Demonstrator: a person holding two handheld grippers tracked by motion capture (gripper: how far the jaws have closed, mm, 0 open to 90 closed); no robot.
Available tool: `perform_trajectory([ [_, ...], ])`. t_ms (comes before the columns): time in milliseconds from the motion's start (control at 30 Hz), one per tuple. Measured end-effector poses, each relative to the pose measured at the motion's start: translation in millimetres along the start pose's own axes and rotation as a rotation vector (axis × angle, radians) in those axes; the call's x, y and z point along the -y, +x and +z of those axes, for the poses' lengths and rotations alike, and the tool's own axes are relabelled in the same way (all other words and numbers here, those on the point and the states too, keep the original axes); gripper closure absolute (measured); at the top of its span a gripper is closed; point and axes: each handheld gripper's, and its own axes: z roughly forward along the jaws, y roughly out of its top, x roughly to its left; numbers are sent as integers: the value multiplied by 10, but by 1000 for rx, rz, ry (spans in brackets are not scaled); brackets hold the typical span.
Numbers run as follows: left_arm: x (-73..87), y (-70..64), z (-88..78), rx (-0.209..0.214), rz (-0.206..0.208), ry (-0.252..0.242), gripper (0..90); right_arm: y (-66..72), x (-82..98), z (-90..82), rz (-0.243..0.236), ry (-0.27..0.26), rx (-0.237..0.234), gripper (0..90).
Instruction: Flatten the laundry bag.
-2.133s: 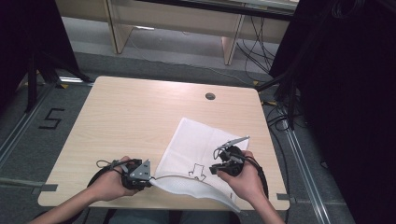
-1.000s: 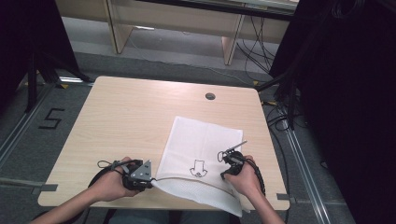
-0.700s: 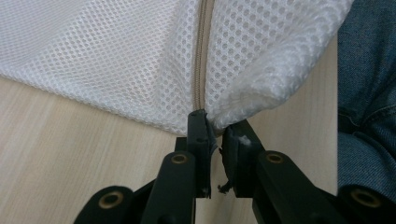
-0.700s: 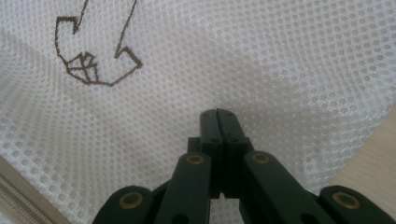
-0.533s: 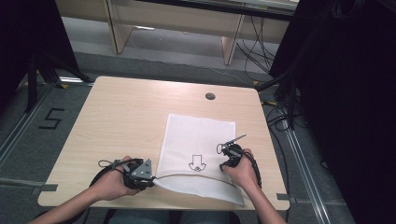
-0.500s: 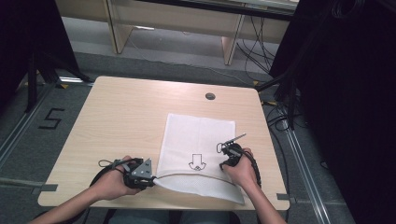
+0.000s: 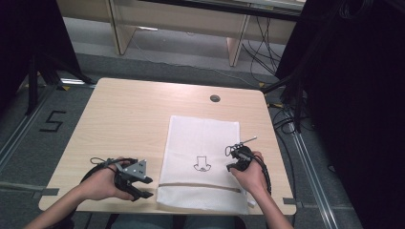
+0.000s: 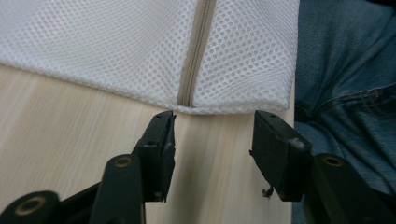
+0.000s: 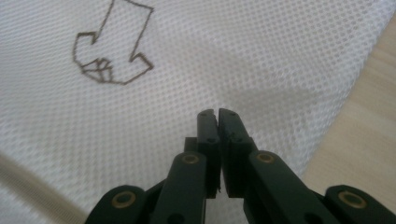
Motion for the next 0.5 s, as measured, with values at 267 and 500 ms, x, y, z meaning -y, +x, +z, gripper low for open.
perform_trajectory([
  [267, -6, 101, -77, 38, -126, -152, 473, 102, 291, -155, -29, 34, -46, 900],
  [500, -341, -10, 197, -69, -185, -253, 650, 136, 378, -94, -1, 67, -61, 900],
])
